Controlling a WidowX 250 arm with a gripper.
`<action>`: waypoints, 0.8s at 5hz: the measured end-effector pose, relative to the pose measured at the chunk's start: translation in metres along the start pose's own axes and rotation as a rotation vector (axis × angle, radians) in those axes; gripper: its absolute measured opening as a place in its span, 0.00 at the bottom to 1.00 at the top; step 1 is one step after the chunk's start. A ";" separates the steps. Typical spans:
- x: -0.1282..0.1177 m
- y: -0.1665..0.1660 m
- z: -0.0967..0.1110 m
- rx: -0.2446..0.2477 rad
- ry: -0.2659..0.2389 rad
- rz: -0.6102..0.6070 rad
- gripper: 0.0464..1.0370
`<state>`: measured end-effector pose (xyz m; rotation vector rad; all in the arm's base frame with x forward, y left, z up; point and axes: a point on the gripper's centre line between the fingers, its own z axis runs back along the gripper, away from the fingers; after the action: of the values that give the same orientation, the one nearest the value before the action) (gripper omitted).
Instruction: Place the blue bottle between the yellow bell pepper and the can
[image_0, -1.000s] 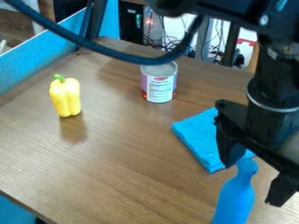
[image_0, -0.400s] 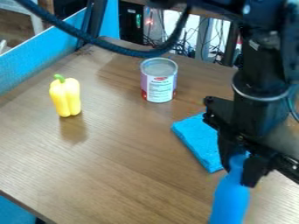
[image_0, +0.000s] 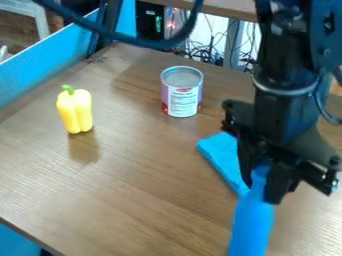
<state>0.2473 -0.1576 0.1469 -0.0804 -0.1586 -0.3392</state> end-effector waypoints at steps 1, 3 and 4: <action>0.006 0.015 0.009 0.001 -0.001 0.036 0.30; 0.052 0.108 0.075 -0.031 -0.142 0.347 0.30; 0.071 0.158 0.079 -0.017 -0.160 0.508 0.30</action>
<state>0.3553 -0.0233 0.2286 -0.1603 -0.2857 0.1733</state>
